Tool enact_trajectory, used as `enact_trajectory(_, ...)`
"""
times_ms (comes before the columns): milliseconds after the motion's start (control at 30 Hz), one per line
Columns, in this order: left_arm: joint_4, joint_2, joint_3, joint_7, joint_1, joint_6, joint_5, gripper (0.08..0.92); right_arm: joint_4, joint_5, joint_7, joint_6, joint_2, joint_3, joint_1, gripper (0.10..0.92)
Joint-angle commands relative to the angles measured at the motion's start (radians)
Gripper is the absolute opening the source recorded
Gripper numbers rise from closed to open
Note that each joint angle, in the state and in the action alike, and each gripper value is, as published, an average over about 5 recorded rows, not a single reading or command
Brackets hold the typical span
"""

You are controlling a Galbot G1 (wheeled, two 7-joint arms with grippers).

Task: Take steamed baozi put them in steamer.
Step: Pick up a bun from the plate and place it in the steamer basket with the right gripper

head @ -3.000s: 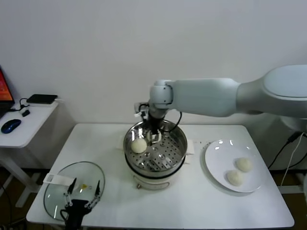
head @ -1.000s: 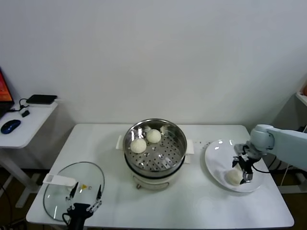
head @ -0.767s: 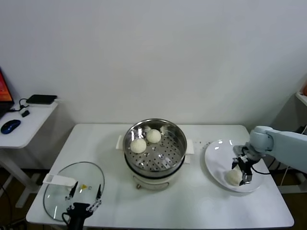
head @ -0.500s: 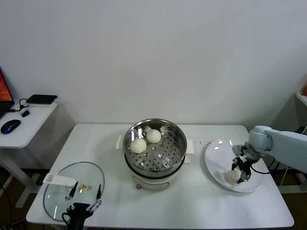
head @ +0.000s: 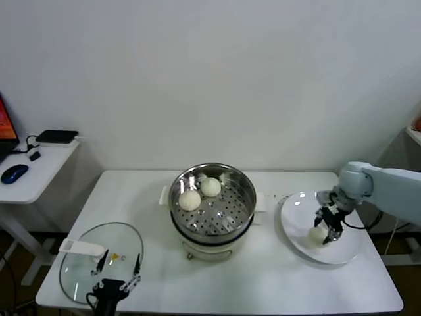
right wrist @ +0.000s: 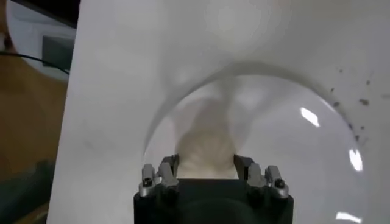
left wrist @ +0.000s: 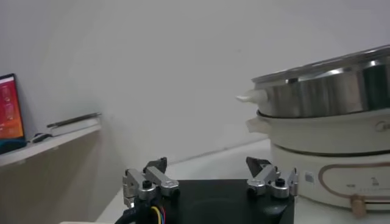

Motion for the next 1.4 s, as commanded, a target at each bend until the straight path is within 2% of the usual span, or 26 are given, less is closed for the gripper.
enact_trajectory(33, -0.003, 0.004, -0.001, 0.0, 0.002, -0.002, -0.001, 0.823, 0.08, 0.131, -0.056, 0.093, 0.111, -0.129, 0.365, 0.626)
enact_trajectory(267, -0.009, 0.005, -0.004, -0.001, 0.0, -0.003, -0.005, 0.823, 0.136, 0.182, -0.073, 0.23, 0.219, -0.047, 0.487, 0.628)
enact_trajectory(533, -0.007, 0.001, -0.006, -0.003, 0.002, -0.006, -0.006, 0.823, 0.278, 0.173, -0.064, 0.393, 0.34, 0.089, 0.526, 0.628)
enact_trajectory(600, -0.007, -0.001, -0.006, -0.004, 0.002, -0.008, -0.007, 0.823, 0.308, 0.141, -0.047, 0.417, 0.368, 0.106, 0.504, 0.626)
enact_trajectory(800, -0.01, -0.006, -0.005, -0.005, 0.004, -0.007, -0.006, 0.823, 0.365, -0.078, 0.015, 0.468, 0.445, 0.116, 0.376, 0.624)
enact_trajectory(1033, -0.012, -0.006, -0.01, -0.007, 0.009, -0.009, -0.009, 0.823, 0.251, -0.261, 0.051, 0.484, 0.516, 0.139, 0.192, 0.626)
enact_trajectory(1400, 0.001, -0.013, -0.012, -0.007, 0.004, -0.011, -0.007, 0.823, 0.133, -0.302, 0.075, 0.467, 0.597, 0.146, 0.03, 0.628)
